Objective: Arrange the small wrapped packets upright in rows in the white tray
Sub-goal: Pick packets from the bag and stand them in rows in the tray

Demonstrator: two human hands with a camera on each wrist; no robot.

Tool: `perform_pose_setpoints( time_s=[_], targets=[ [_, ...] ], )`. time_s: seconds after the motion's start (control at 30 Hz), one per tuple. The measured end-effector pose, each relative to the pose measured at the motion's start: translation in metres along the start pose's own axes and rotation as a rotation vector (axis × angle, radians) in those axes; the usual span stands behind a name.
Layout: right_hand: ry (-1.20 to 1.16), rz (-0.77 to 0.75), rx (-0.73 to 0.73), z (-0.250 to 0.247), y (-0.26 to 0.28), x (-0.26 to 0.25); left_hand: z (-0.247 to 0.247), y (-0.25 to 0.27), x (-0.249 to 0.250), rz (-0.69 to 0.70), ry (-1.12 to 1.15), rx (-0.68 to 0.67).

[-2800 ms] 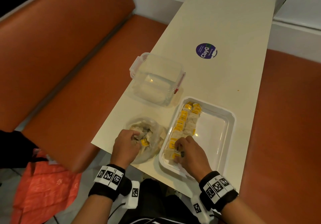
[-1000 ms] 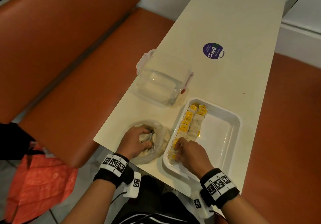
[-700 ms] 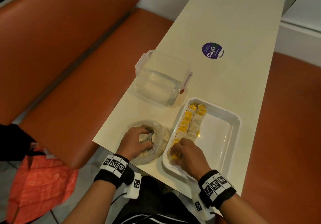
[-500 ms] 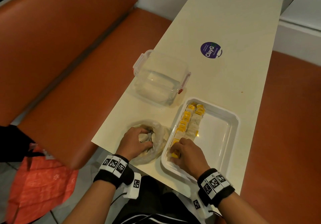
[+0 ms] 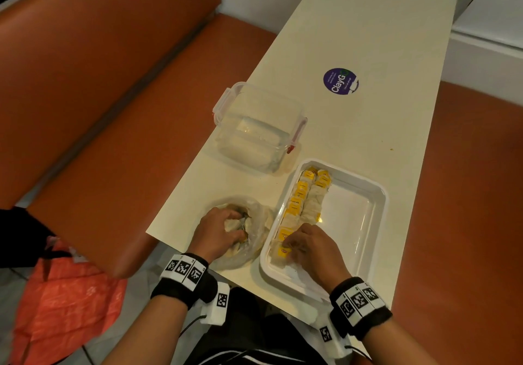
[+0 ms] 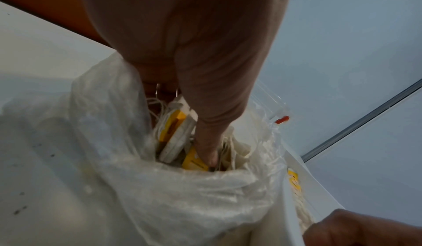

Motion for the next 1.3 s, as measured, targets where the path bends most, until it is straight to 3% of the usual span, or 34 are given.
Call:
perform_pose_setpoints(
  time_s=[0.2, 0.43, 0.73, 0.9, 1.2, 1.3],
  targets=[
    [0.051, -0.063, -0.058, 0.007, 0.007, 0.002, 0.002, 0.001, 0.004, 0.033, -0.017, -0.023],
    [-0.053, 0.094, -0.026, 0.003, 0.009, 0.018, 0.003, 0.002, 0.003, 0.044, -0.028, 0.0],
    [-0.116, 0.134, -0.003, 0.004, 0.012, 0.022, 0.004, 0.004, 0.004, 0.044, -0.019, 0.018],
    [-0.096, 0.152, -0.067, 0.01, 0.013, 0.018, 0.003, 0.007, 0.006, 0.028, -0.012, 0.008],
    [-0.209, 0.107, 0.14, -0.03, 0.014, -0.005, -0.005, 0.006, 0.005, -0.009, 0.025, 0.031],
    [-0.268, 0.055, 0.165, -0.046, 0.01, -0.033, -0.001, 0.007, 0.009, 0.043, -0.015, -0.046]
  ],
)
Point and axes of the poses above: each hand's wrist, its own y-axis away from the middle knuckle, its own z-axis out of the palm, x = y × z, the point moved 5 cm from there along -y, towards the middle knuckle, and after that the axes turned 15 degrees about z, right-handed, at the moved point
